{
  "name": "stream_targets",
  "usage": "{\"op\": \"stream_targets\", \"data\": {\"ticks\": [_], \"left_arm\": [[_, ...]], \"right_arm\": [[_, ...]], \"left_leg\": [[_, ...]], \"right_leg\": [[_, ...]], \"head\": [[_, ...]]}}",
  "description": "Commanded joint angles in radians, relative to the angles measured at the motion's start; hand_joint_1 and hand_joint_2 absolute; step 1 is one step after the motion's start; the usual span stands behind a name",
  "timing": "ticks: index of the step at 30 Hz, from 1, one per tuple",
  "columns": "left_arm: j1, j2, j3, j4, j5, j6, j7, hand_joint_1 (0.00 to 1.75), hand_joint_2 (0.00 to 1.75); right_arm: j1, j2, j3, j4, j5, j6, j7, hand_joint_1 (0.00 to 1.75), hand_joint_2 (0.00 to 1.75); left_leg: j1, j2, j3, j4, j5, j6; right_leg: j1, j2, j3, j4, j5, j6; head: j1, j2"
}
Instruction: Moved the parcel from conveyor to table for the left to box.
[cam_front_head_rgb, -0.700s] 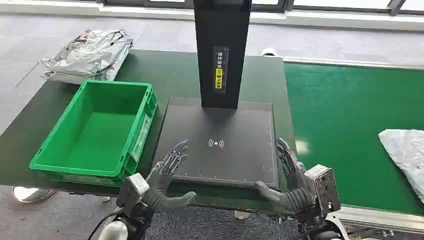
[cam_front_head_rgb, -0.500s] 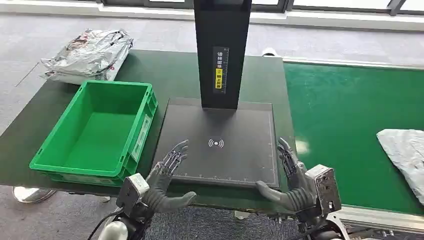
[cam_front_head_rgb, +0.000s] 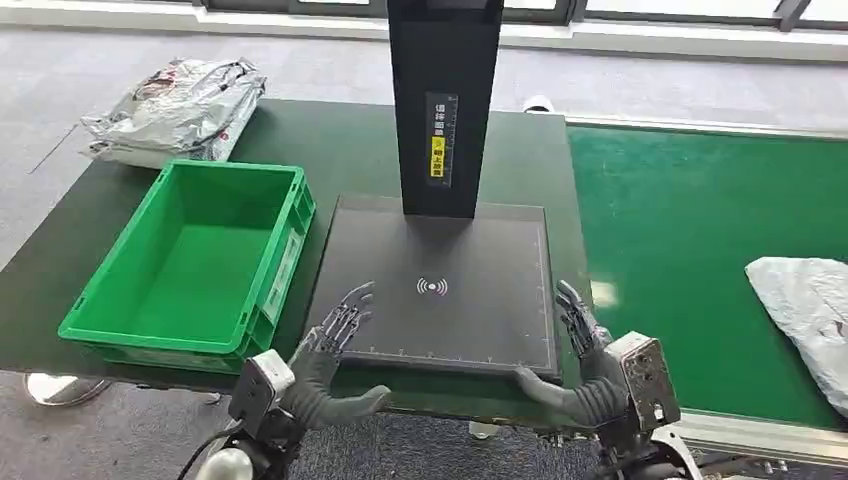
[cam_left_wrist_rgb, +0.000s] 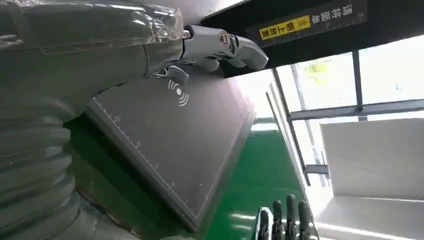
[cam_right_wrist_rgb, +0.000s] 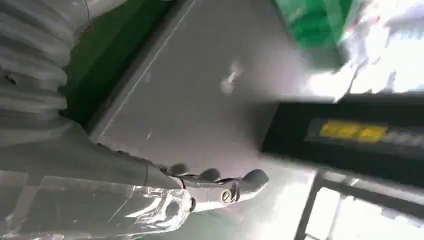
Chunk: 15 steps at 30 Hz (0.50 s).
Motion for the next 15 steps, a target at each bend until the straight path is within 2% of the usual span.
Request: {"op": "stream_targets", "data": {"ticks": [1, 4, 6, 7, 8, 9, 12, 15], "left_arm": [[0.017, -0.004, 0.015, -0.017, -0.005, -0.022, 0.030, 0.00, 1.75], [-0.004, -0.007, 0.004, 0.009, -0.005, -0.045, 0.032, 0.00, 1.75], [-0.016, -0.005, -0.003, 0.022, -0.004, -0.053, 0.032, 0.00, 1.75], [-0.024, -0.004, -0.007, 0.031, -0.004, -0.056, 0.032, 0.00, 1.75], [-0.031, -0.002, -0.009, 0.042, -0.001, -0.058, 0.032, 0.00, 1.75], [-0.033, -0.001, -0.009, 0.045, 0.000, -0.059, 0.032, 0.00, 1.75], [-0.043, 0.006, -0.003, 0.061, 0.007, -0.066, 0.029, 0.00, 1.75], [-0.044, 0.005, -0.002, 0.060, 0.024, -0.076, 0.025, 0.00, 1.75]], "right_arm": [[-0.205, -0.036, -0.240, 0.268, 0.367, -0.105, 0.145, 0.00, 1.75], [-0.328, -0.103, -0.337, 0.451, 0.621, -0.148, 0.247, 0.00, 1.75], [-0.382, -0.142, -0.379, 0.566, 0.717, -0.171, 0.245, 0.00, 1.75], [-0.414, -0.174, -0.396, 0.636, 0.800, -0.187, 0.298, 0.00, 1.75], [-0.463, -0.209, -0.420, 0.735, 0.824, -0.185, 0.288, 0.00, 1.75], [-0.475, -0.217, -0.425, 0.756, 0.819, -0.181, 0.273, 0.00, 1.75], [-0.609, -0.318, -0.435, 1.028, 0.859, -0.217, 0.260, 0.00, 1.75], [-0.692, -0.354, -0.423, 1.180, 0.891, -0.276, 0.267, 0.00, 1.75]], "left_leg": [[0.000, 0.002, 0.002, -0.002, 0.001, 0.001], [0.000, 0.003, 0.003, -0.003, 0.002, 0.001], [-0.001, 0.002, 0.003, -0.002, 0.002, 0.002], [0.000, 0.000, 0.002, -0.001, 0.002, 0.002], [-0.001, 0.000, 0.003, -0.002, 0.003, 0.003], [0.000, 0.000, 0.003, -0.001, 0.002, 0.003], [-0.001, 0.000, 0.003, -0.002, 0.003, 0.004], [-0.002, -0.001, 0.003, -0.001, 0.003, 0.003]], "right_leg": [[0.000, 0.001, 0.002, -0.003, 0.002, 0.000], [0.000, 0.002, 0.003, -0.004, 0.003, 0.001], [0.000, 0.001, 0.004, -0.005, 0.004, 0.001], [0.000, 0.000, 0.003, -0.003, 0.003, 0.002], [0.000, -0.001, 0.005, -0.005, 0.004, 0.002], [0.000, -0.001, 0.004, -0.004, 0.004, 0.002], [-0.001, -0.001, 0.005, -0.005, 0.005, 0.003], [-0.002, -0.001, 0.005, -0.004, 0.005, 0.004]], "head": [[0.000, 0.000], [0.000, 0.000], [0.000, 0.000], [0.000, 0.000], [0.000, 0.000], [0.000, 0.000], [0.000, 0.000], [0.000, 0.000]]}}
